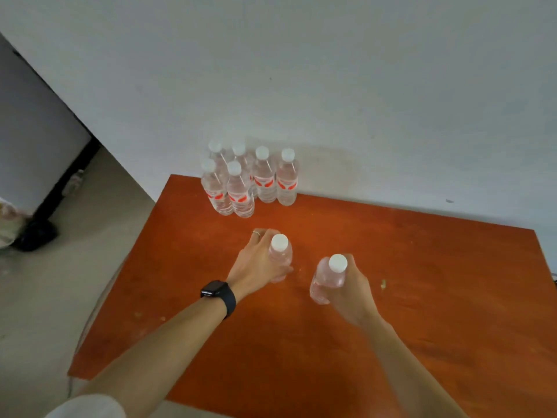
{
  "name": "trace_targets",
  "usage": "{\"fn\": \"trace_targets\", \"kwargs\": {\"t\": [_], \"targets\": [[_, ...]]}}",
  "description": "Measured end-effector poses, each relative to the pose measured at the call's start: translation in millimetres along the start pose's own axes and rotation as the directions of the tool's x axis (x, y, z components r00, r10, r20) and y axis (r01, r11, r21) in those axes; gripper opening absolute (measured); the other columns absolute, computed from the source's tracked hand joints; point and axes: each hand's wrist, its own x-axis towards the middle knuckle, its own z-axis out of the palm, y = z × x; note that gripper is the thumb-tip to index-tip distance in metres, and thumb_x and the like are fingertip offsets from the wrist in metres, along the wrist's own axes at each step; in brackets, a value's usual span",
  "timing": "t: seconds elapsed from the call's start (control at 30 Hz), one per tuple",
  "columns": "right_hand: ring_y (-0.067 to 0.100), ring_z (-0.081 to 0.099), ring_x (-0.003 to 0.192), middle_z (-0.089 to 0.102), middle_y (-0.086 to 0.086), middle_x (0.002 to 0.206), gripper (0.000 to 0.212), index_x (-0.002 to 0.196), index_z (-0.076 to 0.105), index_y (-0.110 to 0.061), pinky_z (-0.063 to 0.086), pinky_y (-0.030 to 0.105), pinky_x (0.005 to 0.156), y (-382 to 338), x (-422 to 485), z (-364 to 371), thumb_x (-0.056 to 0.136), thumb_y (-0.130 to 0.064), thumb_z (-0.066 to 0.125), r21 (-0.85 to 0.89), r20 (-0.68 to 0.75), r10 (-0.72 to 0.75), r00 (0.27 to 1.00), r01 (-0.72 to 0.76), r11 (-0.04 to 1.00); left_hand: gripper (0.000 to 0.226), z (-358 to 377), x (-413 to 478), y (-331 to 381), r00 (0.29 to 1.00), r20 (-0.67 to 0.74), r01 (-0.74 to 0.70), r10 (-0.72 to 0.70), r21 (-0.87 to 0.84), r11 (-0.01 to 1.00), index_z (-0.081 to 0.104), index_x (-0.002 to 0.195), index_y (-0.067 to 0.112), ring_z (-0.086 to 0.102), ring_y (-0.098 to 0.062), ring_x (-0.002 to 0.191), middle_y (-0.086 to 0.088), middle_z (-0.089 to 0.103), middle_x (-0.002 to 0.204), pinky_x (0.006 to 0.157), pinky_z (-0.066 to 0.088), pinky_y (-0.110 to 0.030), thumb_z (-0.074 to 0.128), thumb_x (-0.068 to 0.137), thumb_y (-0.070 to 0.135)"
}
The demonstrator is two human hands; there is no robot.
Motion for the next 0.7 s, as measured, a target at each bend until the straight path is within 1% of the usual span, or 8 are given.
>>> {"fn": "trace_targets", "kwargs": {"t": [0.1,0.17,0.23,0.37,0.47,0.53,0.6,0.7], "targets": [[0.009,0.063,0.1,0.064,-0.015,0.106,0.06,0.115,0.047,-0.034,0.056,0.032,0.082,-21,44,16,0.07,-0.033,0.085,0.001,-0.07,-0.036,0.997,0.036,0.999,0.068,-20,48,-14,0.992,-0.073,-0.098,0.106,0.105,0.99,0.046,0.122,0.027,0.056,-0.018,0.109,0.006,0.053,0.121,0.097,0.049,-0.032,0.086,0.069,0.047],[0.008,0.059,0.105,0.06,-0.017,0.109,0.061,0.117,0.048,-0.034,0.052,0.027,0.084,-38,69,24,0.07,-0.03,0.087,-0.005,-0.098,-0.047,0.994,0.047,0.999,0.075,-29,75,-23,0.964,-0.191,-0.133,0.187,0.264,0.955,0.05,0.121,0.024,0.054,-0.02,0.115,0.003,0.062,0.118,0.107,0.038,-0.036,0.086,0.063,0.053],[0.007,0.058,0.105,0.058,-0.019,0.108,0.062,0.117,0.046,-0.037,0.049,0.023,0.084,-55,93,31,0.072,-0.028,0.088,-0.024,-0.114,-0.067,0.991,0.064,0.998,0.081,-40,102,-31,0.94,-0.26,-0.119,0.222,0.359,0.926,0.051,0.121,0.024,0.049,-0.02,0.123,0.001,0.066,0.117,0.113,0.03,-0.049,0.086,0.057,0.058],[0.011,0.061,0.102,0.06,-0.015,0.109,0.056,0.119,0.05,-0.031,0.054,0.033,0.085,-81,143,42,0.074,-0.026,0.082,-0.022,-0.145,-0.09,0.985,0.087,0.996,0.082,-55,142,-48,0.905,-0.279,-0.159,0.322,0.481,0.862,0.05,0.118,0.023,0.047,-0.018,0.125,-0.002,0.071,0.108,0.11,0.016,-0.053,0.087,0.055,0.059],[0.015,0.06,0.103,0.06,-0.008,0.113,0.055,0.124,0.048,-0.029,0.051,0.03,0.08,-96,174,53,0.076,-0.033,0.075,-0.086,-0.125,-0.123,0.985,0.112,0.99,0.09,-58,154,-54,0.897,-0.281,-0.161,0.34,0.508,0.846,0.048,0.129,0.021,0.049,-0.019,0.128,0.002,0.074,0.101,0.108,0.015,-0.052,0.088,0.056,0.055],[0.017,0.061,0.103,0.059,-0.007,0.118,0.064,0.131,0.041,-0.031,0.053,0.034,0.08,-103,184,58,0.076,-0.037,0.073,-0.093,-0.115,-0.132,0.985,0.121,0.988,0.098,-56,156,-59,0.887,-0.278,-0.176,0.368,0.533,0.828,0.043,0.138,0.018,0.052,-0.021,0.128,0.003,0.076,0.097,0.107,0.017,-0.053,0.086,0.059,0.056],[0.019,0.062,0.1,0.059,-0.006,0.12,0.071,0.135,0.034,-0.03,0.056,0.039,0.079,-105,187,60,0.077,-0.037,0.074,-0.041,-0.122,-0.115,0.986,0.111,0.993,0.092,-57,156,-63,0.872,-0.272,-0.198,0.407,0.564,0.802,0.047,0.134,0.014,0.05,-0.021,0.128,0.001,0.075,0.096,0.108,0.019,-0.053,0.082,0.063,0.062],[0.015,0.063,0.094,0.058,-0.011,0.113,0.079,0.135,0.028,-0.025,0.054,0.028,0.072,-96,181,62,0.078,-0.033,0.081,0.024,-0.161,-0.092,0.983,0.097,0.995,0.082,-63,154,-70,0.865,-0.212,-0.228,0.455,0.641,0.733,0.057,0.124,0.013,0.045,-0.022,0.129,-0.005,0.072,0.111,0.109,0.015,-0.053,0.078,0.066,0.066]]}}
